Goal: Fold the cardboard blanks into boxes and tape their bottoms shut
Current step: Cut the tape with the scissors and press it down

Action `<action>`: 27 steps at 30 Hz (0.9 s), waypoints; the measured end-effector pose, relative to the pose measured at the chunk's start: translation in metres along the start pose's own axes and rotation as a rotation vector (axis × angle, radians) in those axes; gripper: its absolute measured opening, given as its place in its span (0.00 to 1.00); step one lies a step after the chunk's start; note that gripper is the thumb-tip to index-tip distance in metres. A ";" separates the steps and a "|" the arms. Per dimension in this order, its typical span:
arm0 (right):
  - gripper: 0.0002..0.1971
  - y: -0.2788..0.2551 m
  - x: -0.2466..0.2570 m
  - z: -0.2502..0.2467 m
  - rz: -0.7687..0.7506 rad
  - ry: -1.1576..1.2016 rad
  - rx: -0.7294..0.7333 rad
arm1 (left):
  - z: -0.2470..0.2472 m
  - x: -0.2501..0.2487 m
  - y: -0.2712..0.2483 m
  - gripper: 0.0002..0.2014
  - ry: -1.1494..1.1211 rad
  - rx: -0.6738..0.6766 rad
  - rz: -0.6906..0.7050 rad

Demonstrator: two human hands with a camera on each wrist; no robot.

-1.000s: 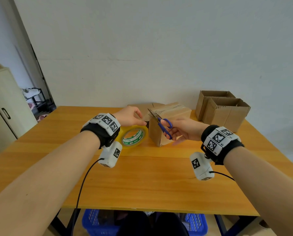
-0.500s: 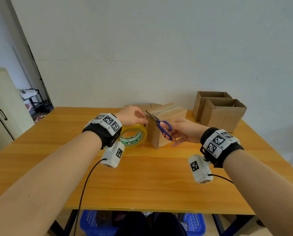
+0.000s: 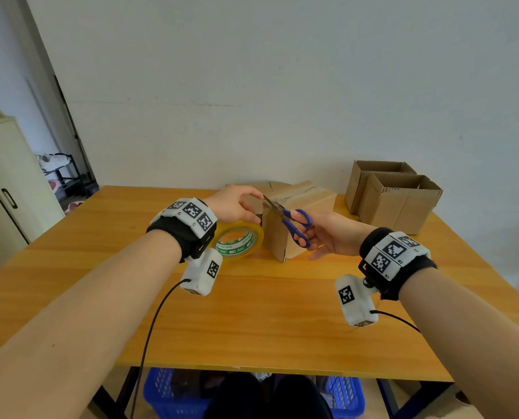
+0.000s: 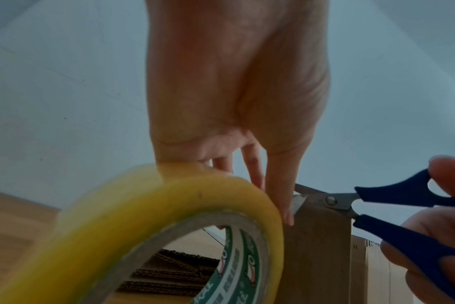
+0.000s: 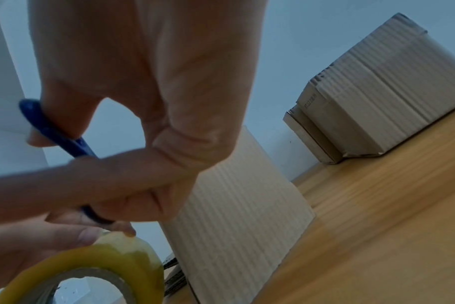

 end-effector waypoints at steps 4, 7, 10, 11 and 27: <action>0.21 -0.001 0.002 -0.002 -0.034 -0.002 -0.006 | 0.000 0.003 0.001 0.29 -0.011 0.012 -0.021; 0.22 -0.003 0.002 -0.005 -0.039 -0.018 -0.016 | 0.000 0.006 0.002 0.28 -0.021 0.021 -0.041; 0.25 -0.004 0.001 -0.009 -0.029 -0.052 -0.039 | -0.002 0.008 0.001 0.26 -0.010 0.024 -0.047; 0.26 -0.004 0.000 -0.010 -0.025 -0.061 -0.045 | -0.003 0.008 0.000 0.25 -0.006 0.024 -0.046; 0.20 -0.005 0.005 -0.006 -0.015 -0.025 -0.058 | -0.001 0.009 -0.010 0.27 -0.002 0.139 -0.079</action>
Point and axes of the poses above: each hand's wrist, its own y-axis towards the middle knuckle, its own z-axis out of the palm, x = y × z, the point moved 8 cm from there along y, towards the middle knuckle, and after that the axes turned 13 degrees about x, right-handed, at the moved point
